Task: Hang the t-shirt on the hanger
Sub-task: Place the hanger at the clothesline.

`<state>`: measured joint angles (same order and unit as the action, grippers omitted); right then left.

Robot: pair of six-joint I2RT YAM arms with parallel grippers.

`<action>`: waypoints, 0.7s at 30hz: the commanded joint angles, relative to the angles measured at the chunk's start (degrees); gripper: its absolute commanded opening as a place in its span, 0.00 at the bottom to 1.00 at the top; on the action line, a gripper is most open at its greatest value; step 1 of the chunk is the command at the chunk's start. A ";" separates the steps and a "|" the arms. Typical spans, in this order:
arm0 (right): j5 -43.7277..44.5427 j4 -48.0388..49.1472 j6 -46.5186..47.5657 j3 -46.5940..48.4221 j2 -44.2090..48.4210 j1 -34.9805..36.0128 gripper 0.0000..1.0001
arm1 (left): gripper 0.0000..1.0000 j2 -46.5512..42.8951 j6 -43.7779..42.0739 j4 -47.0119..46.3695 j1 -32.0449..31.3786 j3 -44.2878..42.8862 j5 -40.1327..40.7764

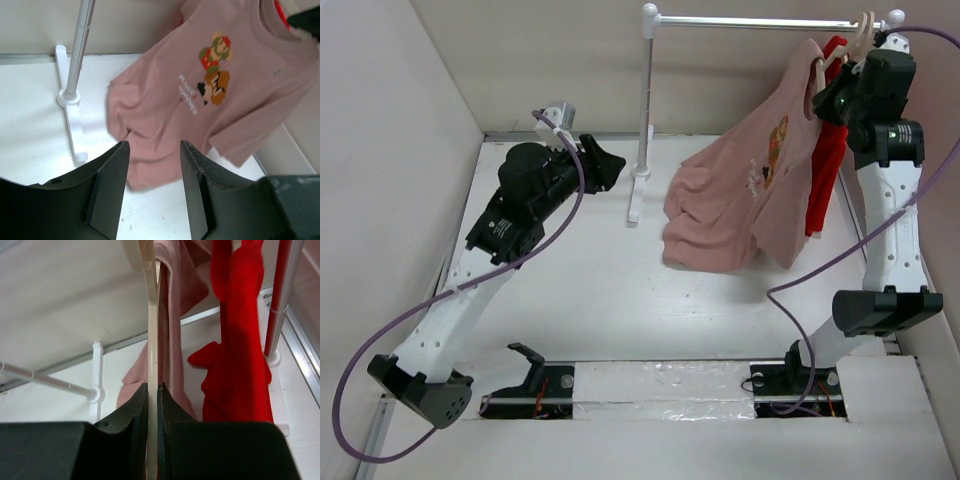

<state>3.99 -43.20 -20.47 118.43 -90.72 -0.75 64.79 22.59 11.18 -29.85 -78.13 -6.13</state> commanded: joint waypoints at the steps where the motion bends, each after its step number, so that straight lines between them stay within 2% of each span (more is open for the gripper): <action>1: -5.63 8.93 -0.54 7.57 -2.60 -2.75 0.00 | 0.42 -2.48 -1.50 0.51 -0.48 2.71 0.24; 11: -9.44 3.12 0.60 22.54 -13.78 -3.82 0.00 | 0.42 -5.20 -2.64 1.04 -1.97 6.14 -0.02; 21: -9.88 3.65 0.78 19.21 -17.04 -3.82 0.00 | 0.42 -4.77 -2.81 -0.45 -2.50 7.82 -0.72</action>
<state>-4.78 -44.71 -20.27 137.67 -108.14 -4.54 61.06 20.60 13.54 -32.16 -70.72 -6.04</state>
